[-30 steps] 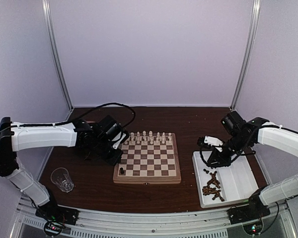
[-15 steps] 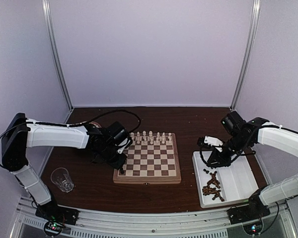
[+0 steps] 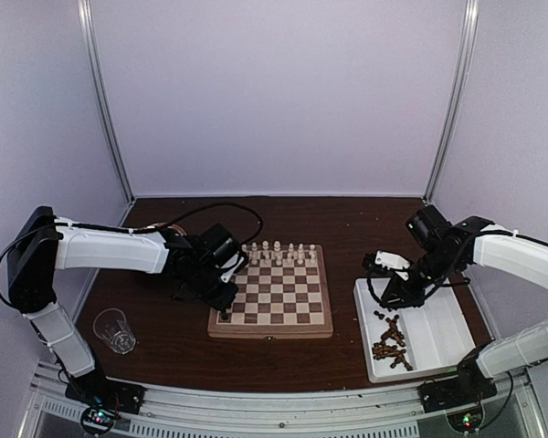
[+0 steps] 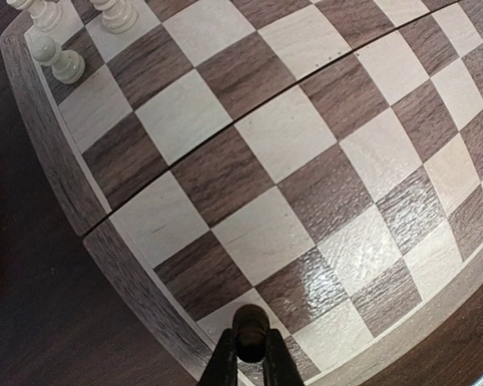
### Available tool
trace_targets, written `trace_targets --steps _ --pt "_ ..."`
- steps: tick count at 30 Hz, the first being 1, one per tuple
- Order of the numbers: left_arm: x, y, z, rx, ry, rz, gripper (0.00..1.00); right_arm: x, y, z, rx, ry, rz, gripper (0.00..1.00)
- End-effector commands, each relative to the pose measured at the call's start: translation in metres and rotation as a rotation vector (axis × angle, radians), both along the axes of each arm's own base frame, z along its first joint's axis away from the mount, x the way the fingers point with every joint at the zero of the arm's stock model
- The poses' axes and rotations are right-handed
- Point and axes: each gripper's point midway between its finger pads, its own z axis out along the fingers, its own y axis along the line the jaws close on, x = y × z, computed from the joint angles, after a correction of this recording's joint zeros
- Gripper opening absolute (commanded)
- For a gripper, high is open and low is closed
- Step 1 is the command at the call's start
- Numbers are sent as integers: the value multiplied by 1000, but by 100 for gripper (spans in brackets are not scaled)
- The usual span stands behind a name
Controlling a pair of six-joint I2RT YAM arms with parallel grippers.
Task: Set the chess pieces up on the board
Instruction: Place the pawn at h7.
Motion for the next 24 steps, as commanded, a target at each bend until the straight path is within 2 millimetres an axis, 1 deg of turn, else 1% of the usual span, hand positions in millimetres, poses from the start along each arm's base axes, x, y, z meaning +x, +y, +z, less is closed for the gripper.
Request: trace_targets --steps 1,4,10,19,24 --pt "5 -7 1 -27 2 2 5 1 -1 -4 -7 6 -6 6" --pt "4 -6 1 -22 6 4 5 1 -1 -4 -6 5 -5 6" --pt "3 4 4 11 -7 18 4 1 -1 -4 -4 7 -5 6" --pt "-2 7 0 10 14 20 3 1 0 -3 -1 9 -4 6" --pt "-4 10 1 12 9 28 3 1 0 -3 0 11 -5 6"
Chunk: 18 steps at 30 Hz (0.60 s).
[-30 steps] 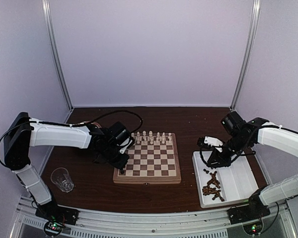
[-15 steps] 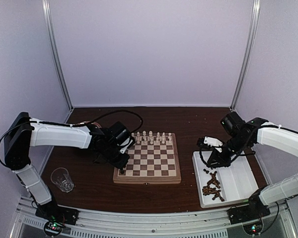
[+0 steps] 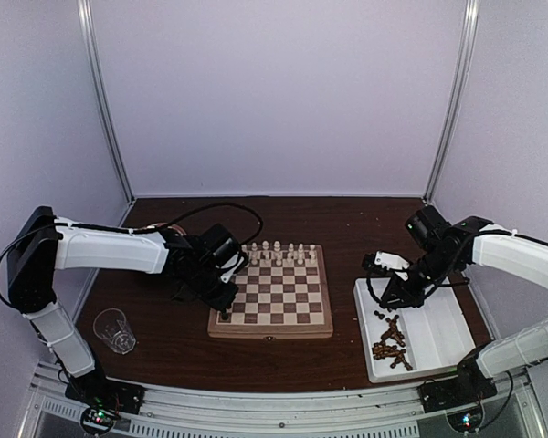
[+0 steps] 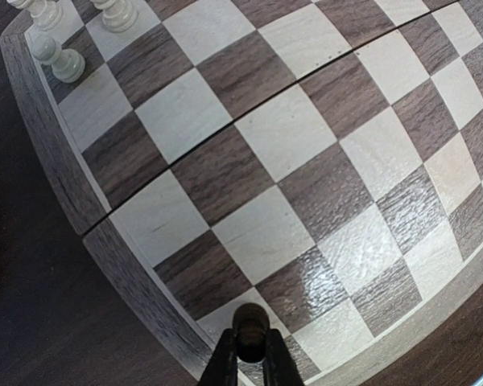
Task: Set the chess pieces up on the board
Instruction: Place the pawn at h7.
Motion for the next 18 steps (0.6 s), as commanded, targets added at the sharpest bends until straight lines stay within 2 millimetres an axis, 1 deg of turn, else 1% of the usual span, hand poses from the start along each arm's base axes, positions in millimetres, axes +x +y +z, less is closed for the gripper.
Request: trace_targets --steps 1,5,9,13,18 --pt "-4 11 3 13 4 25 3 1 0 -1 4 3 -4 6" --pt "-7 14 5 3 4 33 3 1 0 -1 3 4 -5 6" --pt "-9 13 -1 4 20 28 4 2 1 -2 3 5 -5 6" --pt "-8 5 -5 -21 31 24 4 2 0 -2 2 5 -4 6" --pt "-4 1 -9 -20 30 25 5 1 0 -2 1 5 -5 6"
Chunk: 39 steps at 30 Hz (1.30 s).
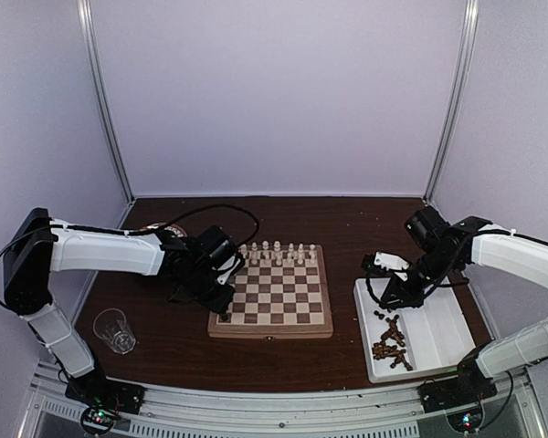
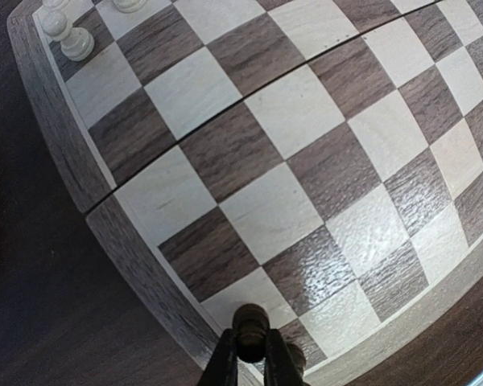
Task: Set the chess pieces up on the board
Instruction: Place the pawn at h7, then pass from the right arm to the left
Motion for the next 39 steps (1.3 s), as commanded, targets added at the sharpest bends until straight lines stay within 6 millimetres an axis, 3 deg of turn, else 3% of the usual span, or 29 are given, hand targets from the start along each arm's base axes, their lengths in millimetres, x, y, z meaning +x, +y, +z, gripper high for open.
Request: trace_targets --steps 1,12,19,25,30,34,39 --pt "5 -7 -8 -16 11 10 5 1 0 0 4 -1 -5 6" --pt "3 -2 -11 -1 16 15 6 1 0 -2 3 8 -1 6" --pt "2 -1 -3 -8 6 14 23 1 0 -2 3 7 -2 6" --pt "4 -3 12 -30 -17 8 31 1 1 0 7 6 -8 6" --pt "19 -8 45 -57 -110 12 37 7 4 20 38 -37 -21 5" --pt "33 -23 93 -143 -211 -1 40 6 15 52 135 -36 -19 5" --pt "17 -88 171 -480 -275 -147 43 -8 31 99 232 43 60 7"
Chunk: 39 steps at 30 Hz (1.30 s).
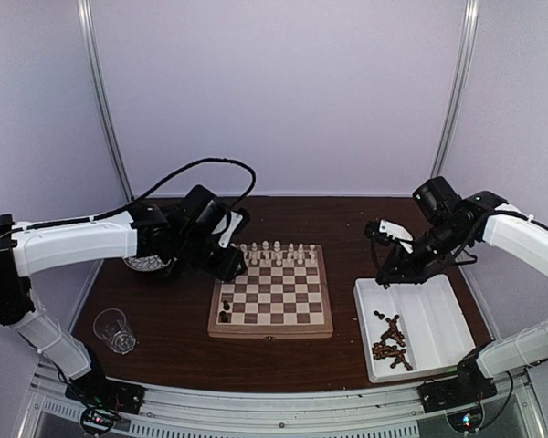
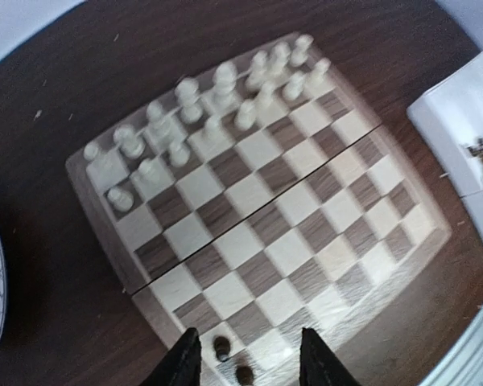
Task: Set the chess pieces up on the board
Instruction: Pass from the right arm to the left
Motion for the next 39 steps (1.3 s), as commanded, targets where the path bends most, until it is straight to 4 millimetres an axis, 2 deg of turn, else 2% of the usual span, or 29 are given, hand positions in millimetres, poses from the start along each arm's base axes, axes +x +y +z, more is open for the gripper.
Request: trace_targets --steps 1,5,10,13,16,18,23,28,31,39 --pt "-14 -70 89 -352 -77 -178 44 -21 14 47 114 77 76 7" --pt "-37 -119 108 -576 76 -262 45 -21 18 70 144 26 83 8" --pt "-55 -155 99 -628 108 -306 45 -8 23 74 161 47 8 4" --pt "-61 -175 106 -683 -6 -325 44 3 36 91 274 82 -80 8" --pt "-70 -191 124 -704 -257 -338 43 14 49 116 411 110 -137 6" --pt "-77 -197 139 -705 -442 -329 44 20 58 132 471 162 -162 4" --pt "-95 -211 170 -662 -831 -305 45 40 79 151 626 406 -269 5" --pt "-79 -216 184 -595 -930 -185 44 51 85 160 741 516 -325 5" --pt "-69 -209 186 -592 -950 -101 42 52 83 159 764 543 -358 5" --pt "-53 -208 194 -565 -987 4 37 52 83 164 814 597 -388 4"
